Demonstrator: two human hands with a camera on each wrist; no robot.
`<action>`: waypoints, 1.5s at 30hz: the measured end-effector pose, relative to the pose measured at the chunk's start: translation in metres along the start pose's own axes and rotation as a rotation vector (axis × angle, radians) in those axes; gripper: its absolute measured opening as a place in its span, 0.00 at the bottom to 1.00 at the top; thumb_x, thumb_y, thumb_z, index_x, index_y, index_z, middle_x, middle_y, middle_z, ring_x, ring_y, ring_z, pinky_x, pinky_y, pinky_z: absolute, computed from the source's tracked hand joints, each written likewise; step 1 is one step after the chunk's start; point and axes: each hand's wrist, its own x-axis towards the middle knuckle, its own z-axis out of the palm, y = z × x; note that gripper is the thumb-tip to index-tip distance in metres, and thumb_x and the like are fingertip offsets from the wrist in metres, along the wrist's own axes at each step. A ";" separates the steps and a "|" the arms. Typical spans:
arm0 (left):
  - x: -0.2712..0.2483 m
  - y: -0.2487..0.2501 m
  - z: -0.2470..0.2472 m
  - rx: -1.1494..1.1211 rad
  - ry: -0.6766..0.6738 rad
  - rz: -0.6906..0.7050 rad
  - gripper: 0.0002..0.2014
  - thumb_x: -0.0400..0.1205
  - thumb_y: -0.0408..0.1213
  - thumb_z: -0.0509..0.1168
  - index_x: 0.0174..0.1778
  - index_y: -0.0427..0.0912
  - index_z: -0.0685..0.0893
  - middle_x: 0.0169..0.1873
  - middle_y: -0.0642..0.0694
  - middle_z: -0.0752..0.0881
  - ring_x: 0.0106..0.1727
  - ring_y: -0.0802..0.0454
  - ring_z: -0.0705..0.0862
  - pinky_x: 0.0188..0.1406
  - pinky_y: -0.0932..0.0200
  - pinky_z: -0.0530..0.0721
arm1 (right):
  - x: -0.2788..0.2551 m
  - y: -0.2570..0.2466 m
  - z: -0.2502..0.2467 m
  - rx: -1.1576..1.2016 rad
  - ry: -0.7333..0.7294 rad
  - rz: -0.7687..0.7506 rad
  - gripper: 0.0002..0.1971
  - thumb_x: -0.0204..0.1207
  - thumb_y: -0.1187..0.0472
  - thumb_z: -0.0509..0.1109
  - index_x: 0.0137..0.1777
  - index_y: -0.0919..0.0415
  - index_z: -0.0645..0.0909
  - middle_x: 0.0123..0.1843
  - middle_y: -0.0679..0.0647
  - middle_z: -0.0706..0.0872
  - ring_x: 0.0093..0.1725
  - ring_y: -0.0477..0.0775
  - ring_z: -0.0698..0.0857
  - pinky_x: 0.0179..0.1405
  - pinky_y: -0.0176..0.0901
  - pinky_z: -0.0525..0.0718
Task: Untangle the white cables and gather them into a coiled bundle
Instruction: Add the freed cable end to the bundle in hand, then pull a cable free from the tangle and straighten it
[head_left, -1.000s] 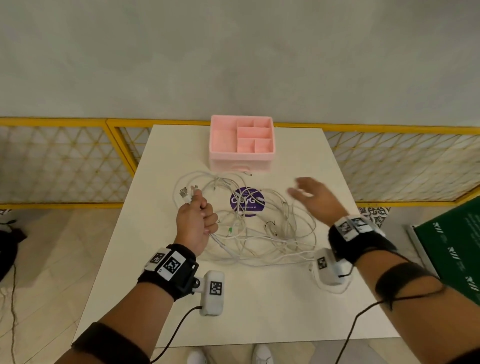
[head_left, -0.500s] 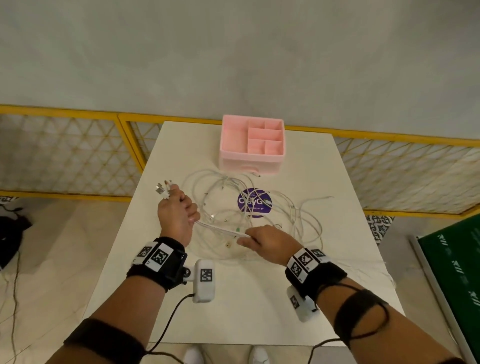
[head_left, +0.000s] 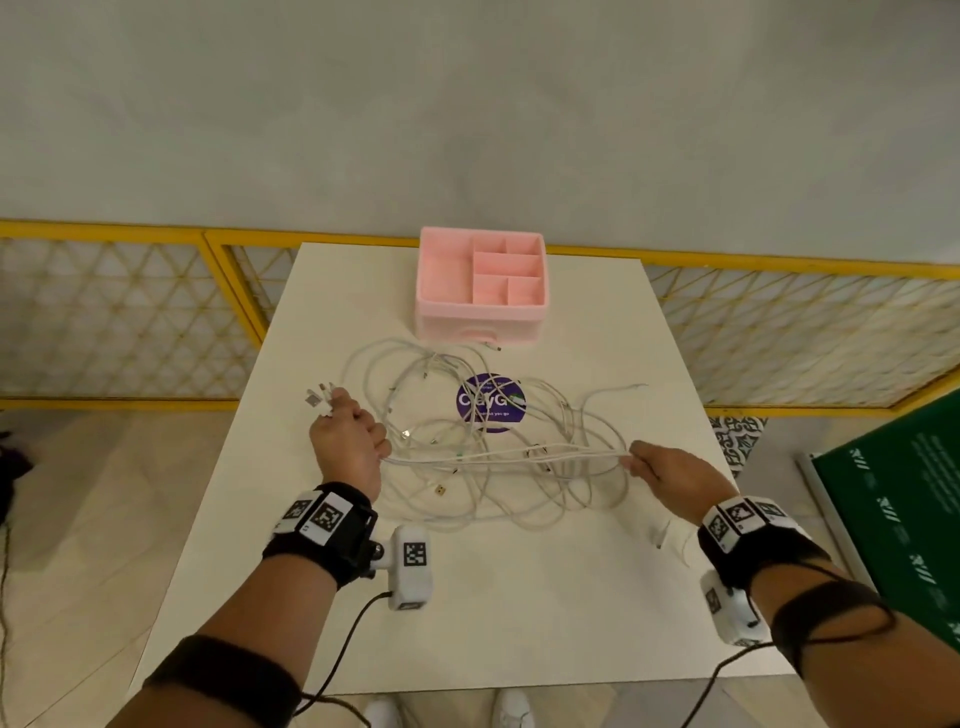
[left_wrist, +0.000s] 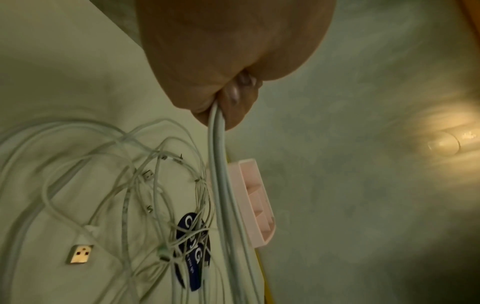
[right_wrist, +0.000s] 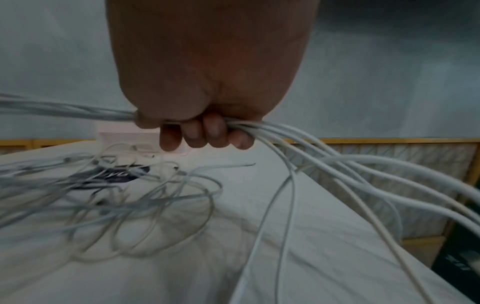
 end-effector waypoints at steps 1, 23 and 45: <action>-0.003 -0.003 0.002 0.012 -0.007 -0.009 0.21 0.91 0.48 0.56 0.31 0.47 0.69 0.20 0.54 0.64 0.18 0.58 0.59 0.16 0.65 0.56 | 0.001 0.009 -0.003 -0.005 0.029 0.012 0.17 0.87 0.43 0.52 0.48 0.51 0.75 0.42 0.51 0.84 0.43 0.58 0.85 0.45 0.57 0.83; -0.031 -0.040 0.001 0.026 -0.178 -0.211 0.22 0.90 0.50 0.58 0.30 0.50 0.65 0.22 0.53 0.61 0.18 0.58 0.57 0.13 0.66 0.56 | -0.027 0.010 0.031 -0.324 -0.259 0.416 0.31 0.74 0.50 0.68 0.77 0.50 0.65 0.72 0.53 0.71 0.73 0.61 0.71 0.71 0.61 0.75; -0.031 -0.034 -0.048 -0.268 -0.076 -0.295 0.12 0.84 0.32 0.53 0.34 0.46 0.68 0.26 0.49 0.70 0.26 0.51 0.68 0.41 0.51 0.76 | -0.015 -0.158 0.095 -0.330 -0.057 -0.337 0.24 0.89 0.41 0.46 0.56 0.58 0.77 0.46 0.59 0.91 0.46 0.66 0.88 0.51 0.53 0.80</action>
